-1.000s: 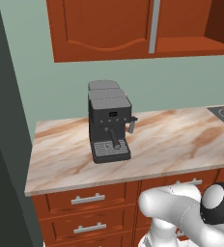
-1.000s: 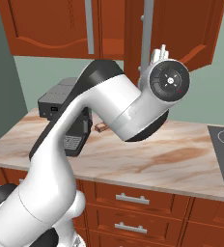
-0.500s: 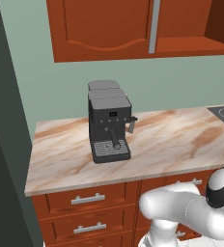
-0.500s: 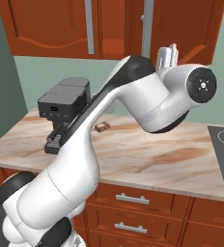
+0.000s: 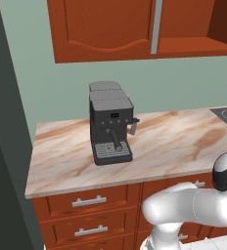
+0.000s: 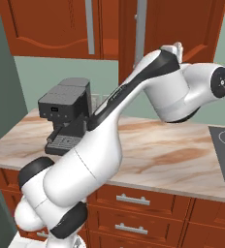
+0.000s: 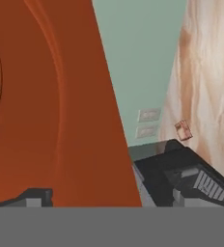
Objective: Close all open cabinet doors.
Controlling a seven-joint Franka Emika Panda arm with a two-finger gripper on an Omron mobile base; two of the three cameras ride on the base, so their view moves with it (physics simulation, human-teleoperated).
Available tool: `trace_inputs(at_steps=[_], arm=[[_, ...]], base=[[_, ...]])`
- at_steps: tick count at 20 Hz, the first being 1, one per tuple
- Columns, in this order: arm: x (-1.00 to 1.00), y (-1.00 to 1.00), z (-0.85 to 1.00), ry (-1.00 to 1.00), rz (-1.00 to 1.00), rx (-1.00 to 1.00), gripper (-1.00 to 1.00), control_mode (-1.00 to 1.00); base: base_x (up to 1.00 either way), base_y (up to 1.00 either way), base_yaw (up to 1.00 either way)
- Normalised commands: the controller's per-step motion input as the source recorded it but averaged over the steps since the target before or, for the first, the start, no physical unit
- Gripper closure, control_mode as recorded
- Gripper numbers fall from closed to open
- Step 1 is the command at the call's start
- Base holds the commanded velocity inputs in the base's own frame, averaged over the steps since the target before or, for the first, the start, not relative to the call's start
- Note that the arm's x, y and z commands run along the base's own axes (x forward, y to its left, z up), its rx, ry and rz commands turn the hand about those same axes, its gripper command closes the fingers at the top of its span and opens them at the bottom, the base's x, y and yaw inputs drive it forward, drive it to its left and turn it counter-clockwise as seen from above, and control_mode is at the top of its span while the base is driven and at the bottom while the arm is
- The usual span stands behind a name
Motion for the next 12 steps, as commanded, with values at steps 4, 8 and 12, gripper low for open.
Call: trace_inputs(at_steps=[4, 8, 12], arm=[[0.35, 0.17, 0.03, -0.05, 0.06, 0.0, -1.0, -1.0], [0.36, 0.34, 0.05, 0.0, 0.0, 0.0, -1.0, -1.0], [0.41, 0.48, 0.0, 0.0, -0.11, -0.01, -1.0, -1.0]], base=[[0.0, 0.0, 0.0], [0.0, 0.0, 0.0], [0.0, 0.0, 0.0]])
